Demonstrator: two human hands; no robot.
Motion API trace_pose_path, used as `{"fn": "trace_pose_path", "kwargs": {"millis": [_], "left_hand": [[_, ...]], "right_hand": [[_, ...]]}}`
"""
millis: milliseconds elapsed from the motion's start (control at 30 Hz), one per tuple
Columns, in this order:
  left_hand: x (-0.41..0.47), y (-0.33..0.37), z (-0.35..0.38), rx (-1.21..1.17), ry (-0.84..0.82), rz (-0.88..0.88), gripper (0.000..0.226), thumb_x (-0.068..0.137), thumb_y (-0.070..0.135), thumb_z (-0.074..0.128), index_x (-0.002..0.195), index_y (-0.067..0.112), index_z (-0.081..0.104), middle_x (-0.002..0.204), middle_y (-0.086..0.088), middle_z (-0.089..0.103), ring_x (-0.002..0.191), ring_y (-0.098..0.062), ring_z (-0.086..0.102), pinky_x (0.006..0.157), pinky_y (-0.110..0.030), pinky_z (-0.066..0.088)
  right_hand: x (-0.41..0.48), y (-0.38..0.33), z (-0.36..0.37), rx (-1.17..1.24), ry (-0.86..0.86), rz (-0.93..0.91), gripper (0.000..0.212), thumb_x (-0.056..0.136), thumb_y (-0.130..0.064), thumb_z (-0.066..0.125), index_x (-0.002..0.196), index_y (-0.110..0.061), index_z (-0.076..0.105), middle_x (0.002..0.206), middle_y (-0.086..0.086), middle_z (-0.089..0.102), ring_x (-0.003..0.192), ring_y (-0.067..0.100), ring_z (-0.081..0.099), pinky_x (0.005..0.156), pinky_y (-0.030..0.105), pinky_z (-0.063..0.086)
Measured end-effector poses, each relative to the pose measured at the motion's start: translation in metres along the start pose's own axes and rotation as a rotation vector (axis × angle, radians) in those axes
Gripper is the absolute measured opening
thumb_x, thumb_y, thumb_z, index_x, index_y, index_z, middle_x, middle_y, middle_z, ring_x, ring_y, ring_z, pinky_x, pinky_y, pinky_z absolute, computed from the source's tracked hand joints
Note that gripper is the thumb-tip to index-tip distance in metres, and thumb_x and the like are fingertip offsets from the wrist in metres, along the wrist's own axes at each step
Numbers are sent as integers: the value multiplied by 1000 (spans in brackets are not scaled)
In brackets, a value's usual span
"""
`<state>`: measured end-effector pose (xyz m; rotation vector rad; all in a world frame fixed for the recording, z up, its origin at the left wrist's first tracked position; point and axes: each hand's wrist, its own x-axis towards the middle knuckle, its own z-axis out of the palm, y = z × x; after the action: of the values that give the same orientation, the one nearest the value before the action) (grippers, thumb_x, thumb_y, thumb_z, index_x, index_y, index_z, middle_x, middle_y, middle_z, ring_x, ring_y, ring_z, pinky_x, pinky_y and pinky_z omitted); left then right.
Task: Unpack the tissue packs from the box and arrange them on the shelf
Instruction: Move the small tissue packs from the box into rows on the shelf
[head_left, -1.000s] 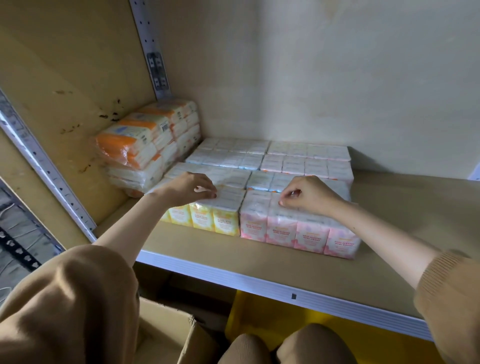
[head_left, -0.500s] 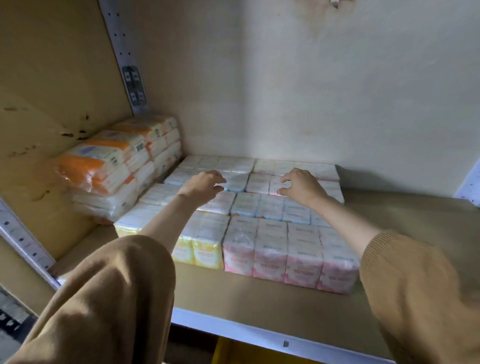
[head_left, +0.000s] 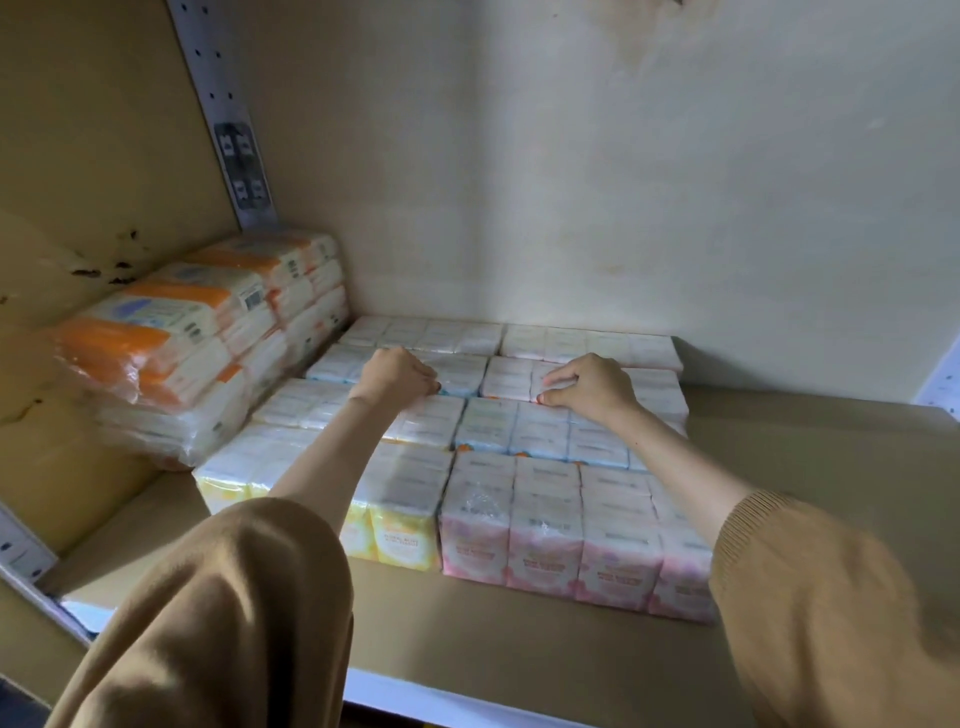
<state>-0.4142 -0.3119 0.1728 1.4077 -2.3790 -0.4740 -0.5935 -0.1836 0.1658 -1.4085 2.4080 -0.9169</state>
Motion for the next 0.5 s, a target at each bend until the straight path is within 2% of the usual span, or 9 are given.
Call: {"fn": "trace_pose_path", "kwargs": {"millis": [167, 233, 367, 500], "left_hand": [[6, -8, -7, 32, -6, -49, 30, 86, 20, 66, 115, 12, 69, 125, -9, 66, 123, -23, 55, 107, -31, 43], [8, -7, -7, 69, -21, -63, 32, 84, 22, 67, 114, 11, 70, 123, -10, 66, 121, -24, 56, 103, -30, 46], [15, 4, -9, 176, -31, -34, 33, 80, 27, 61, 108, 11, 71, 118, -10, 67, 112, -29, 60, 92, -31, 50], [19, 19, -2, 243, 41, 66, 30, 88, 23, 56, 114, 13, 67, 126, -13, 60, 117, -34, 55, 96, -36, 47]], "right_hand": [[3, -12, 12, 0, 21, -16, 32, 78, -22, 72, 109, -13, 70, 121, 5, 67, 119, 19, 55, 92, 21, 40], [4, -12, 11, -7, 12, -19, 32, 78, -23, 71, 109, -13, 70, 121, 5, 67, 120, 19, 55, 91, 21, 40], [12, -1, 0, 76, 8, -17, 32, 77, -25, 72, 104, -8, 72, 114, 11, 70, 110, 22, 61, 79, 18, 39], [26, 12, -5, 20, 134, 13, 26, 83, -20, 66, 105, -6, 70, 119, 14, 65, 113, 27, 57, 88, 24, 42]]}}
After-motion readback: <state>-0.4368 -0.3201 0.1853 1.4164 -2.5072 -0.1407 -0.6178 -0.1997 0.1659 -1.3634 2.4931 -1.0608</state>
